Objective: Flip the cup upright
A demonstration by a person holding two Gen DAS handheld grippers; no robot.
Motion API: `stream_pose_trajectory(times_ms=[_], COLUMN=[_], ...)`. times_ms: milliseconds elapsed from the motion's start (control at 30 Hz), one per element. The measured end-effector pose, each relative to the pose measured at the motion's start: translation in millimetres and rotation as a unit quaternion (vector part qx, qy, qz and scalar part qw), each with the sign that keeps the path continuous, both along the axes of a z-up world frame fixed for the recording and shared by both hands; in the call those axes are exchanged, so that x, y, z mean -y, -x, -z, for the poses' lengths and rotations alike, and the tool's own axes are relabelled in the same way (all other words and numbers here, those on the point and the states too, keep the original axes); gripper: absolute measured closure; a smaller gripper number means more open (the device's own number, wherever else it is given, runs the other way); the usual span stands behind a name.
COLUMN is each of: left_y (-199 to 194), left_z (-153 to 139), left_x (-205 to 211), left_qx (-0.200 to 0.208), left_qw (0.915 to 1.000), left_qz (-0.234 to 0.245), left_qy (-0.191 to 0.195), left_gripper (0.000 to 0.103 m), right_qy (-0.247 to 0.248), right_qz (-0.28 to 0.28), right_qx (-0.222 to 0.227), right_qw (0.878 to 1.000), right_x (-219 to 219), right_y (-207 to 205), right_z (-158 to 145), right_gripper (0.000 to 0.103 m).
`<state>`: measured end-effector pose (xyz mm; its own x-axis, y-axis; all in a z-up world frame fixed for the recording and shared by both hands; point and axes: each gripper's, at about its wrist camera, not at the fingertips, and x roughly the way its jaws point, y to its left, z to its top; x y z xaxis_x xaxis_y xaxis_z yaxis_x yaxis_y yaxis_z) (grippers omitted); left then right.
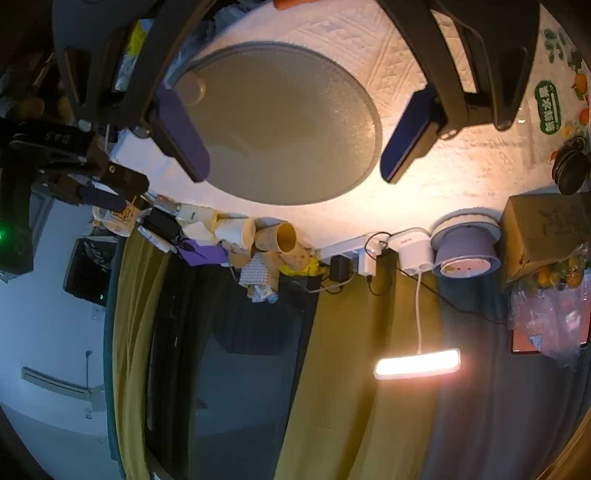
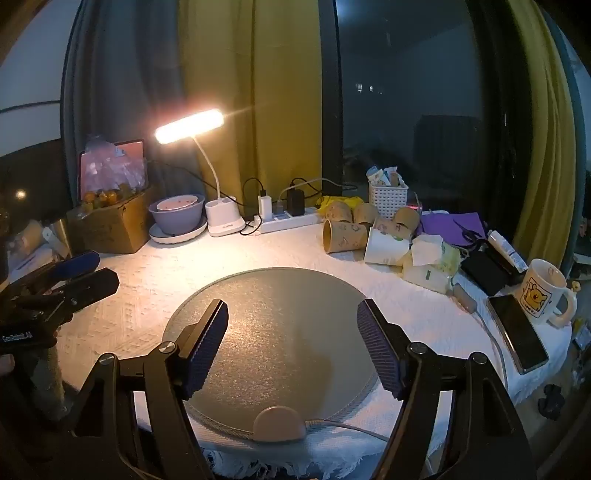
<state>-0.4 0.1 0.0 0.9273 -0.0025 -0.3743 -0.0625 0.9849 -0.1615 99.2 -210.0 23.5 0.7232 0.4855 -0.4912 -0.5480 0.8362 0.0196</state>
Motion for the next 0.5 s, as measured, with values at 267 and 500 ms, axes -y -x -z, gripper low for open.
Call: stream_pose_trajectory(times_ms=[267,500], left_y=[-0.3,0.1], left_z=[0.0,0.3], left_x=[0.0,-0.7], left_qx=[-0.003,-0.004], left_qw=[1.0000,1.0000], left_qz=[0.000,0.000], left_qy=[-0.001,0.000], left_gripper=[0.009,0.009], right_qy=[-0.003,-0.002], right_qz=[-0.001,-0.001], right_qx=[-0.005,-0.004], right_qw=[1.000,1.000], right_x=[0.1,0.6], right_y=[-0.1,-0.2], right_z=[-1.3,-2.1], right_gripper=[0.028,0.028])
